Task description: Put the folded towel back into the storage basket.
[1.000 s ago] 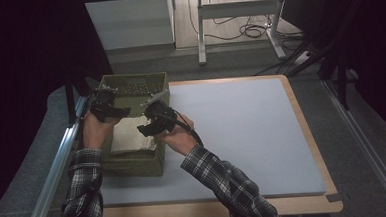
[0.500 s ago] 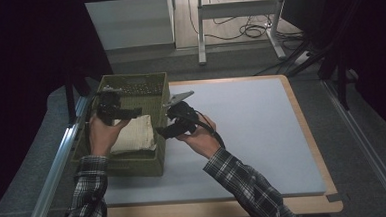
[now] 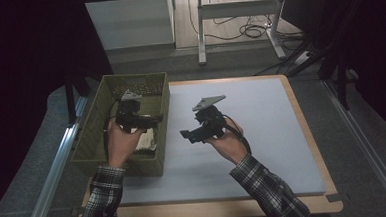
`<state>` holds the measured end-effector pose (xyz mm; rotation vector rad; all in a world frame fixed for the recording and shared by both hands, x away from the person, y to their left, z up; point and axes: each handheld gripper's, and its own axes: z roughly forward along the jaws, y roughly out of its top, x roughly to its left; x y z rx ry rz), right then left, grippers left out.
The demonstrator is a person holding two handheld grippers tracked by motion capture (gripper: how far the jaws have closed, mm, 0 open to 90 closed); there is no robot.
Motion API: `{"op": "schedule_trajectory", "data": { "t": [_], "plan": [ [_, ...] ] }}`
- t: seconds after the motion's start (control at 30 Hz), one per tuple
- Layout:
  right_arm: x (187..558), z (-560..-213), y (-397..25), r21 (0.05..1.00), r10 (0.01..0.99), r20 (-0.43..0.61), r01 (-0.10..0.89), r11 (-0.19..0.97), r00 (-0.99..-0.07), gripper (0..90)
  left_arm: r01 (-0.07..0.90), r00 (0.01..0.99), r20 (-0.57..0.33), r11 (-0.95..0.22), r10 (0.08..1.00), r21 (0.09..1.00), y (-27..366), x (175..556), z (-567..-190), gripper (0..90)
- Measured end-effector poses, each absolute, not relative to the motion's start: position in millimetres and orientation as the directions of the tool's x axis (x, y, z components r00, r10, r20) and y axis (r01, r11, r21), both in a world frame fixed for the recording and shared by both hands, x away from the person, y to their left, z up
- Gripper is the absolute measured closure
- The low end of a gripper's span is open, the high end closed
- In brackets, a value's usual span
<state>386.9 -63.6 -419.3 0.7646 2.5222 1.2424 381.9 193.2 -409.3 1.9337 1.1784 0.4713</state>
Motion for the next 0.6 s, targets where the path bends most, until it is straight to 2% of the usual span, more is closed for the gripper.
{"op": "schedule_trajectory", "data": {
  "t": [0.47, 0.6],
  "plan": [
    [373.6, -429.0, -129.7, 0.793, 0.593, 0.010, 0.368, 0.486, -0.805, 10.1, 0.444, 0.639, -0.041, -0.325, 0.768, 0.835, 103.1, 343.8, -411.0, 0.0],
    [367.6, -435.4, -150.7, 0.790, 0.610, 0.005, 0.376, 0.484, -0.793, 9.0, 0.427, 0.673, -0.077, -0.302, 0.736, 0.852, 82.5, 331.2, -420.4, 0.0]
  ]
}}
